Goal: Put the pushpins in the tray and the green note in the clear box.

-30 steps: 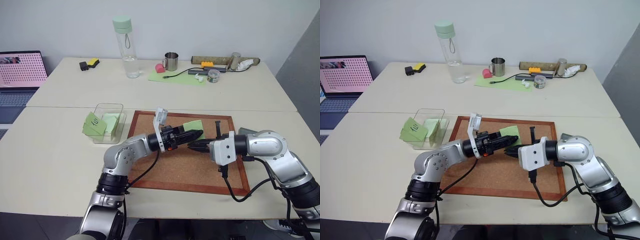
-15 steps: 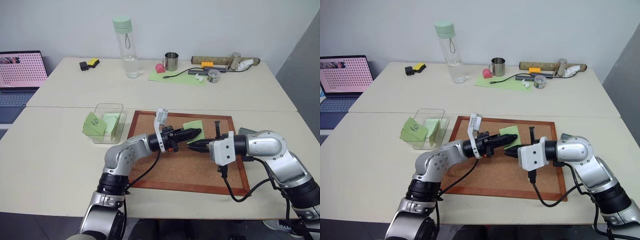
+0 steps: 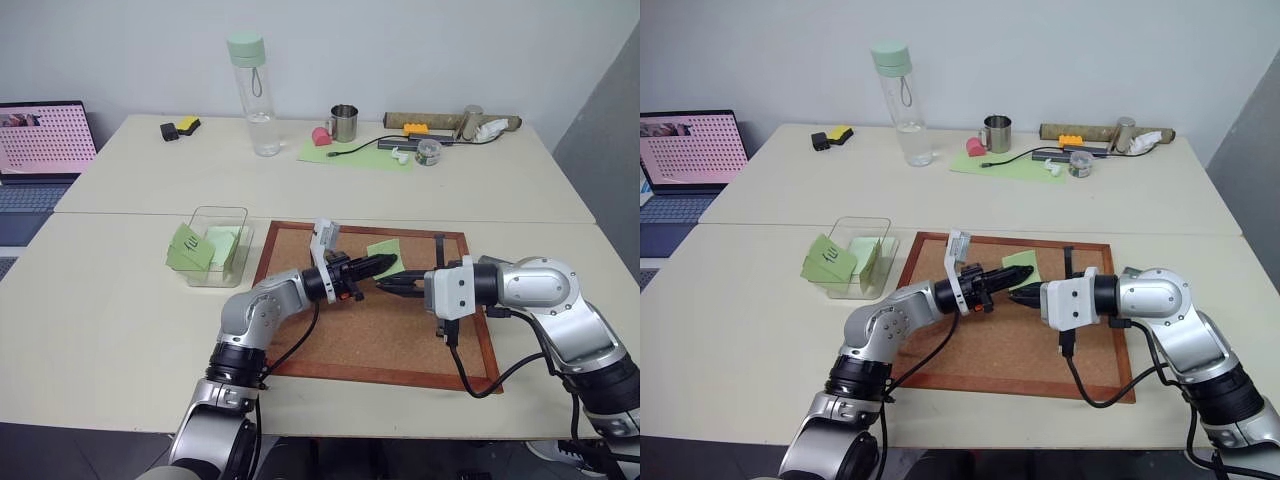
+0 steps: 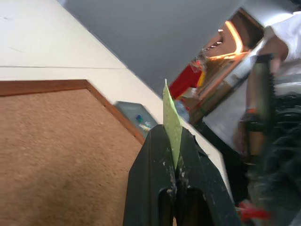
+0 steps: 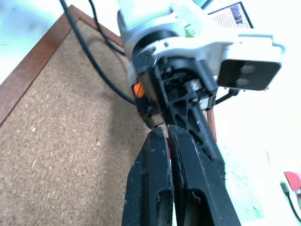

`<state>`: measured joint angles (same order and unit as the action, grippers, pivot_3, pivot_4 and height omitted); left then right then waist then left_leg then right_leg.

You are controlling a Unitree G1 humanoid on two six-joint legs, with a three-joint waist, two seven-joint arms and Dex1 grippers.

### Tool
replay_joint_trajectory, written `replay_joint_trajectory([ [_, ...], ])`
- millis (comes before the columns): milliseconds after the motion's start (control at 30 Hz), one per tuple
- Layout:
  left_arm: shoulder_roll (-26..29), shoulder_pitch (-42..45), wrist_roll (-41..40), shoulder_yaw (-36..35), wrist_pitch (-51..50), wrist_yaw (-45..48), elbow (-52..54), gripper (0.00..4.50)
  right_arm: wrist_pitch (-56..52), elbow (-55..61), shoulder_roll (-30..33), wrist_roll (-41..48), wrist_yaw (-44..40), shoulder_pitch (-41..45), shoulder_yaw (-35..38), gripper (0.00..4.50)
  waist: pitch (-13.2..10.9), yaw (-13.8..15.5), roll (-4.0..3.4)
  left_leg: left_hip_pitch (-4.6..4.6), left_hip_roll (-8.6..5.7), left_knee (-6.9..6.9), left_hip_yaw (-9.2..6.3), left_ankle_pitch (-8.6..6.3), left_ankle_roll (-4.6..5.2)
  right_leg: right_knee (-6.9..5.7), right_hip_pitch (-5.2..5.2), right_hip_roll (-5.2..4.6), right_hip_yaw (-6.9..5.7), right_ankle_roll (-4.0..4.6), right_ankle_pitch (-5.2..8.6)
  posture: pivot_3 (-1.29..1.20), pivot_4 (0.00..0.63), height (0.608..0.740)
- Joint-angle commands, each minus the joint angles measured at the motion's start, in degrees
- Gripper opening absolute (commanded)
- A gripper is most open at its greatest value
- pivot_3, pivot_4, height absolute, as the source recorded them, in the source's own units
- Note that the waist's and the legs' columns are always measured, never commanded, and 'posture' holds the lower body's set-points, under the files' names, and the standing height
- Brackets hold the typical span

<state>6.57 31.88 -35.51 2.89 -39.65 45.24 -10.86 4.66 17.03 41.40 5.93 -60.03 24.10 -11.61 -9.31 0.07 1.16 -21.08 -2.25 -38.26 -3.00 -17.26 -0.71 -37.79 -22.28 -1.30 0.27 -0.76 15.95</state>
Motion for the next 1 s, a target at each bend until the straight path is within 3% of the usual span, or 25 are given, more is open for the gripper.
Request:
replay_joint_trajectory([
  [33, -0.8, 1.2, 1.3, -1.0, 2.6, -1.1, -0.7, 0.01, -5.5, 5.5, 0.7, 3.8, 2.2, -0.4, 4.9, 0.00, 0.0, 0.0, 0.00, 0.00, 0.00, 0.00, 0.00, 0.00, 0.00, -0.01, 0.00, 0.00, 0.00, 0.00, 0.00, 0.00, 0.150, 0.740],
  [300, -1.1, 0.6, 1.8, -0.7, 3.5, -1.4, 1.9, 0.01, -24.8, 10.4, 2.6, 12.5, 8.9, -7.0, 17.0, 0.00, 0.0, 0.6, 0.00, -0.03, 0.00, -0.02, -0.01, 0.00, 0.01, -0.01, 0.01, 0.00, 0.01, 0.00, 0.00, 0.00, 0.150, 0.740],
  [500, 1.5, -1.5, 2.5, 0.2, 3.7, -1.1, 9.3, 0.01, -34.7, 2.8, 7.1, 10.4, 13.9, -16.3, 27.6, 0.00, 0.0, 1.2, 0.00, -0.04, 0.00, -0.04, 0.02, -0.01, 0.03, -0.04, 0.00, 0.00, 0.04, 0.00, 0.00, 0.00, 0.150, 0.740],
  [900, 2.3, -1.7, 4.5, 3.3, 4.8, -1.0, 13.8, 0.01, -40.8, -16.8, 4.5, 6.3, 22.0, -10.1, 23.1, 0.00, 0.0, 1.0, -0.03, 0.07, 0.00, -0.03, 0.19, -0.01, 0.05, -0.19, 0.01, 0.04, 0.18, 0.00, 0.00, 0.00, 0.150, 0.740],
  [1000, 2.4, -1.8, 4.6, 3.6, 5.0, -1.2, 14.4, 0.00, -41.2, -17.9, 4.5, 6.6, 21.8, -9.1, 22.9, 0.69, 0.0, 1.1, -0.05, 0.05, 0.00, -0.03, 0.20, -0.01, 0.05, -0.18, 0.00, 0.04, 0.19, 0.00, 0.00, 0.00, 0.150, 0.740],
])
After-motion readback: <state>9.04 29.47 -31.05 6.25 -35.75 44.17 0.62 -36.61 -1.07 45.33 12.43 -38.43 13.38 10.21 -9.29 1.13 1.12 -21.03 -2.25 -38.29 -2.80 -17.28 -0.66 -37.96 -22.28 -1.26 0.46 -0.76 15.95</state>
